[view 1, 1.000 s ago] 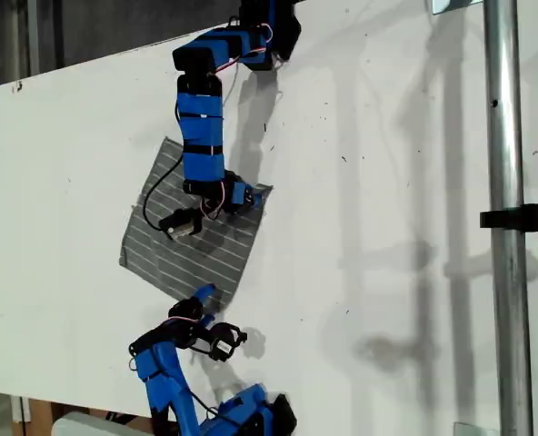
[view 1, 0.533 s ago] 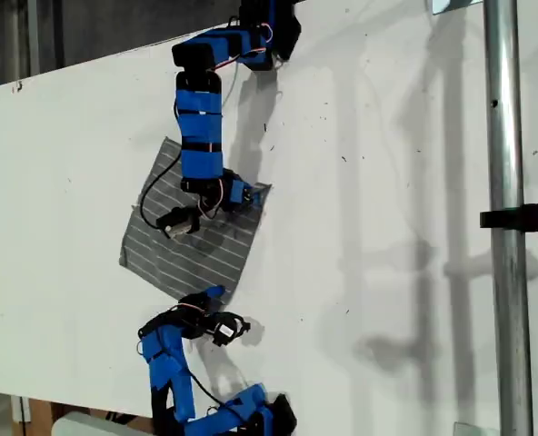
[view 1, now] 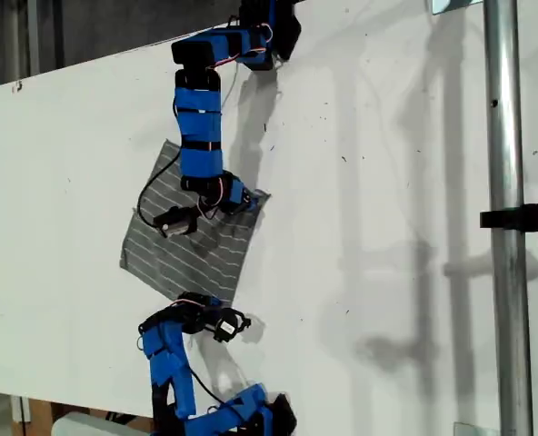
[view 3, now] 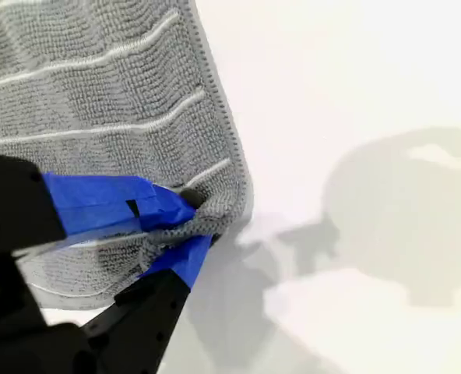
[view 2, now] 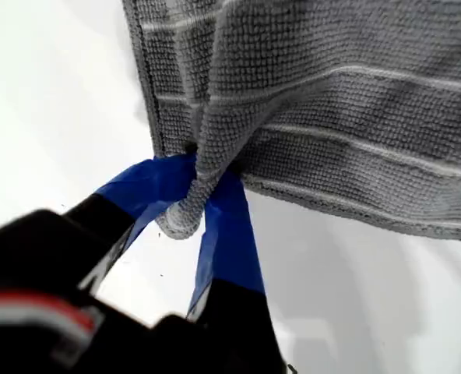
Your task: Grasp corners of a towel and fold twice.
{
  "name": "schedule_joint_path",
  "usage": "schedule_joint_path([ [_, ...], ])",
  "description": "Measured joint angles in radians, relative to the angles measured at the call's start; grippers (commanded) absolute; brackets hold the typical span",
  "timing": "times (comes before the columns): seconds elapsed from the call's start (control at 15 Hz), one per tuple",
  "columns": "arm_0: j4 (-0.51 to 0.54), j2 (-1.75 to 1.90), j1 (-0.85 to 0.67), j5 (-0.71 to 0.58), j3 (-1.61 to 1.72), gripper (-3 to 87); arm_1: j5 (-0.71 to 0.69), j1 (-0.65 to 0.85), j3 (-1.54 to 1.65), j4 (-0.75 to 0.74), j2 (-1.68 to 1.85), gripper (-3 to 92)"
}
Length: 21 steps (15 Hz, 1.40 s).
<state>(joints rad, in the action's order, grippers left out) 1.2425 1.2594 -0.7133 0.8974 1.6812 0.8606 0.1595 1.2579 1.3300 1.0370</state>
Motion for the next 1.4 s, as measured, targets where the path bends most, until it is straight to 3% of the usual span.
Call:
schedule_joint_path([
  [0.33,0.14,0.178,0.173,0.147,0.006,-2.8,0.051,-0.084,0.038,0.098,0.138,-0.2],
  [0.73,0.198,0.425,0.736,0.647,0.069,-2.8,0.388,-0.463,0.071,0.187,0.287,-0.2],
  [0.87,0.198,0.434,0.81,0.733,0.072,-2.8,0.463,-0.506,0.067,0.183,0.293,-0.2],
  [1.0,0.198,0.465,0.752,0.669,0.077,-2.8,0.48,-0.454,0.103,0.249,0.37,-0.2],
  [1.13,0.169,0.477,0.581,0.48,0.077,-2.8,0.446,-0.293,0.23,0.267,0.482,-0.2],
  [1.4,0.147,0.313,0.218,0.091,-0.135,-2.8,0.227,-0.006,0.302,0.273,0.546,-0.2],
])
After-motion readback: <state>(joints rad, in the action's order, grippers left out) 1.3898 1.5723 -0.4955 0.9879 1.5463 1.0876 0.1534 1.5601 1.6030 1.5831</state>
